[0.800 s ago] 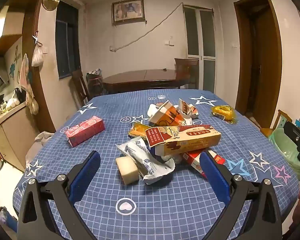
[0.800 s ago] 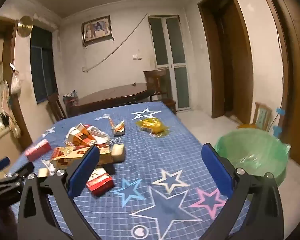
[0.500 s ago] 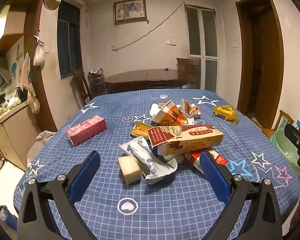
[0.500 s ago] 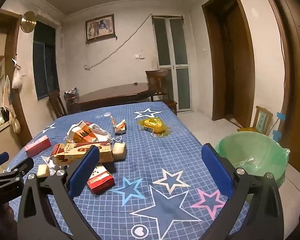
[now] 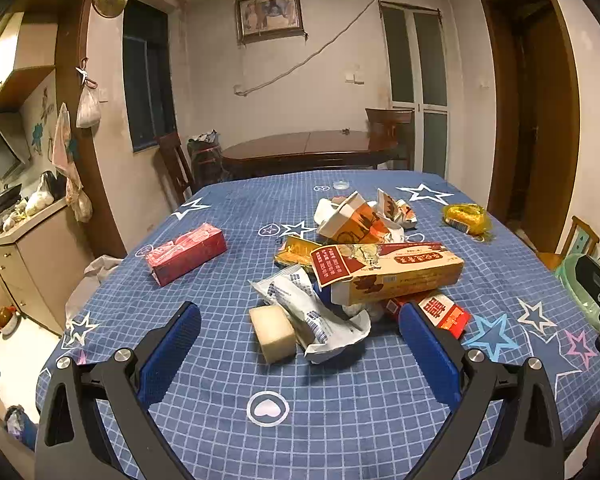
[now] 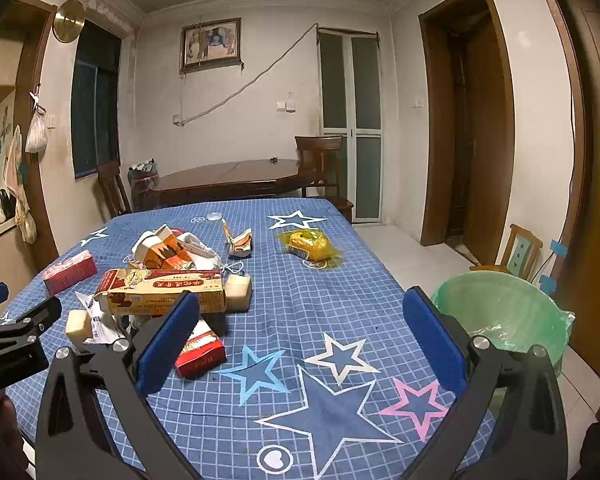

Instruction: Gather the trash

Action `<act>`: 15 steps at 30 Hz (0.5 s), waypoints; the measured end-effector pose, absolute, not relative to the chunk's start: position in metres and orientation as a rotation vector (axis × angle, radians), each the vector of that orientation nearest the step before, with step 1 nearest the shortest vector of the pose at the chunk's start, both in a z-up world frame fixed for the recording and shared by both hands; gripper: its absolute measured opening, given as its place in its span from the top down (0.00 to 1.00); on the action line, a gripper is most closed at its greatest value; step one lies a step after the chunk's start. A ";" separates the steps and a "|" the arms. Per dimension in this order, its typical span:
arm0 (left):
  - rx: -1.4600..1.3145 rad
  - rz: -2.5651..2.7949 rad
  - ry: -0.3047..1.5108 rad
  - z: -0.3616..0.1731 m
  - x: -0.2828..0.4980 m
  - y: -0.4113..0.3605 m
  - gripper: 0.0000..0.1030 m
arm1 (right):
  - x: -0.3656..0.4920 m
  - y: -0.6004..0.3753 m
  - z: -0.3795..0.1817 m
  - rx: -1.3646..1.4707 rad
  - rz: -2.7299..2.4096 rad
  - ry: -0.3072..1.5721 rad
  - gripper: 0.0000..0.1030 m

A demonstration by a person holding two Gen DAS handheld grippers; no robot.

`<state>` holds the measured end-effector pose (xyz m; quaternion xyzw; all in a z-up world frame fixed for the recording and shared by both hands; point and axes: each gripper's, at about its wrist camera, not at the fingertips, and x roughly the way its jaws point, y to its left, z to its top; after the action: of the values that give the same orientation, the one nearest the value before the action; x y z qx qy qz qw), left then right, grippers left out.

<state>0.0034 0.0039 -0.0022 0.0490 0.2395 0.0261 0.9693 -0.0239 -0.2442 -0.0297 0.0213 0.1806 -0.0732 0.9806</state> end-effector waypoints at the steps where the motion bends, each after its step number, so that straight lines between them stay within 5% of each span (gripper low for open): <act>1: 0.102 0.055 0.486 -0.003 0.004 0.003 0.04 | -0.024 -0.245 -0.029 0.043 -0.146 0.366 0.05; 15: 0.108 0.069 0.502 -0.005 0.006 0.004 0.04 | -0.020 -0.246 -0.033 0.040 -0.144 0.394 0.05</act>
<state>0.0062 0.0037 -0.0047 0.0535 0.2483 0.0339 0.9666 -0.0204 -0.2464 -0.0326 0.0198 0.1956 -0.0714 0.9779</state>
